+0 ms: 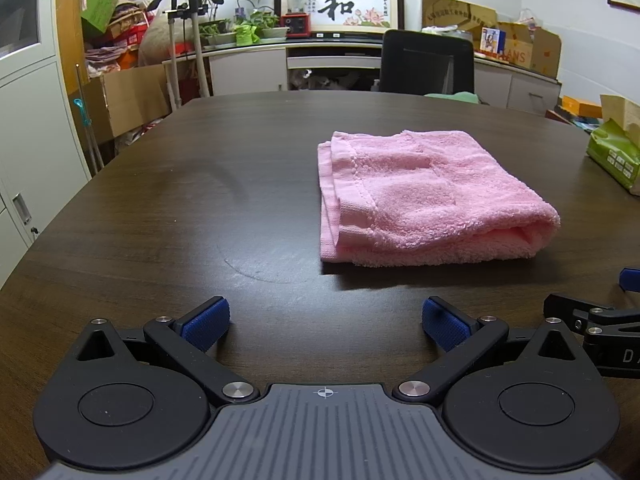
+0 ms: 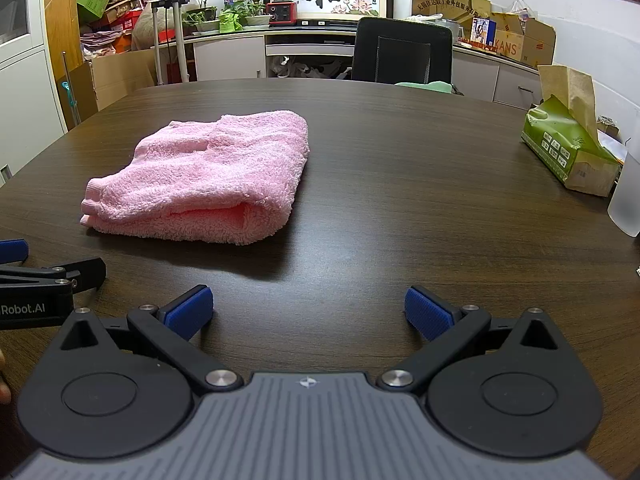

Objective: Fold towel

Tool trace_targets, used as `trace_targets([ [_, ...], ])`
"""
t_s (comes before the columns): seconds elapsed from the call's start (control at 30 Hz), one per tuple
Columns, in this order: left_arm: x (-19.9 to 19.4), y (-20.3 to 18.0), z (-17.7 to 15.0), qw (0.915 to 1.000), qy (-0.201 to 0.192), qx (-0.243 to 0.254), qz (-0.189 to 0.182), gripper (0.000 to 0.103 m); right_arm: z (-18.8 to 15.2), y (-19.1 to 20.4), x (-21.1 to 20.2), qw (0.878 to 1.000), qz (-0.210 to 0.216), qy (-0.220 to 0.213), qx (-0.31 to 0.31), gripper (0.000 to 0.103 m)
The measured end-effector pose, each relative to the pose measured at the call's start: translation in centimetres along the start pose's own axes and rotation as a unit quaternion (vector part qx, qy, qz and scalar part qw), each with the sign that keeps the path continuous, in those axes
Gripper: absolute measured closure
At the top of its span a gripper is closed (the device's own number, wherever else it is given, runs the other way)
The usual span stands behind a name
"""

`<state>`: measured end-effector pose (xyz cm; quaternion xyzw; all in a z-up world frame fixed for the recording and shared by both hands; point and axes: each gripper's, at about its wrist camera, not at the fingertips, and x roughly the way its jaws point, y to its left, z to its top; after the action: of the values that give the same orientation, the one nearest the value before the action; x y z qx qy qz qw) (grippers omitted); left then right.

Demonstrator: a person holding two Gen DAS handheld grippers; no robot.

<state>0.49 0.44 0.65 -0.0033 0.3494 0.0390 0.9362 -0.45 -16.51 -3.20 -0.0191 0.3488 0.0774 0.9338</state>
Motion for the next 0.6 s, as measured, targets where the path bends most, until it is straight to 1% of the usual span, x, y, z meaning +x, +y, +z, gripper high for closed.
trace_targets([
  [0.6, -0.03, 0.19, -0.02, 1.0000, 0.000, 0.000, -0.001, 0.000, -0.04, 0.17, 0.00, 1.000, 0.000, 0.000, 0.000, 0.000],
])
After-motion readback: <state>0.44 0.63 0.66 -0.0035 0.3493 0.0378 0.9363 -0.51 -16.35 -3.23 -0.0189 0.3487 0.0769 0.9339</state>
